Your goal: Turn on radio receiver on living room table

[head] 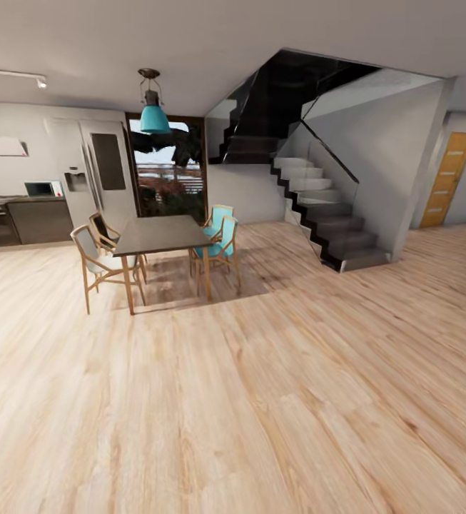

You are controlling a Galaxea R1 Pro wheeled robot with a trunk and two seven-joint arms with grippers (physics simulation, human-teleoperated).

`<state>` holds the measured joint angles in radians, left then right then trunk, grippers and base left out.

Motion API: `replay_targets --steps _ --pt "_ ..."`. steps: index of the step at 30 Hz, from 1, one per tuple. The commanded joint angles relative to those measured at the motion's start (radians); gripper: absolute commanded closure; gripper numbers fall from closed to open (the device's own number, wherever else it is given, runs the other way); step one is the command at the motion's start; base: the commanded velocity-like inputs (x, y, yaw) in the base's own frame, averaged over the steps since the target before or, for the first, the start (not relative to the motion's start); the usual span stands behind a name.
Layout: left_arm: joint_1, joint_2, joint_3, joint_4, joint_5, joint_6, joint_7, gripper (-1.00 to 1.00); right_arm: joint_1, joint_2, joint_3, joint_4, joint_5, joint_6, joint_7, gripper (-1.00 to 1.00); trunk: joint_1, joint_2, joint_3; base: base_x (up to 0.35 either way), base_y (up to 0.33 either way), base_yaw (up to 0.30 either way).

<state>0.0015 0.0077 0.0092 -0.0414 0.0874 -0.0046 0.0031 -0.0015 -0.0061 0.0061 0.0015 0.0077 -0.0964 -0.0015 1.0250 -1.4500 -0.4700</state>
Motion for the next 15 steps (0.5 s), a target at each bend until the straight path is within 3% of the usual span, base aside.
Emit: replay_targets --steps 1,15 --pt "0.0 0.0 0.0 0.0 0.0 0.0 0.0 -1.0 0.0 0.0 0.0 0.0 0.0 0.0 0.0 -1.0 0.0 0.0 0.0 0.324 0.0 -0.283" --pt "0.0 -0.001 0.0 0.0 0.0 0.0 0.0 -1.0 0.0 0.0 0.0 0.0 0.0 0.0 0.0 -1.0 0.0 0.0 0.0 0.324 0.0 -0.284"
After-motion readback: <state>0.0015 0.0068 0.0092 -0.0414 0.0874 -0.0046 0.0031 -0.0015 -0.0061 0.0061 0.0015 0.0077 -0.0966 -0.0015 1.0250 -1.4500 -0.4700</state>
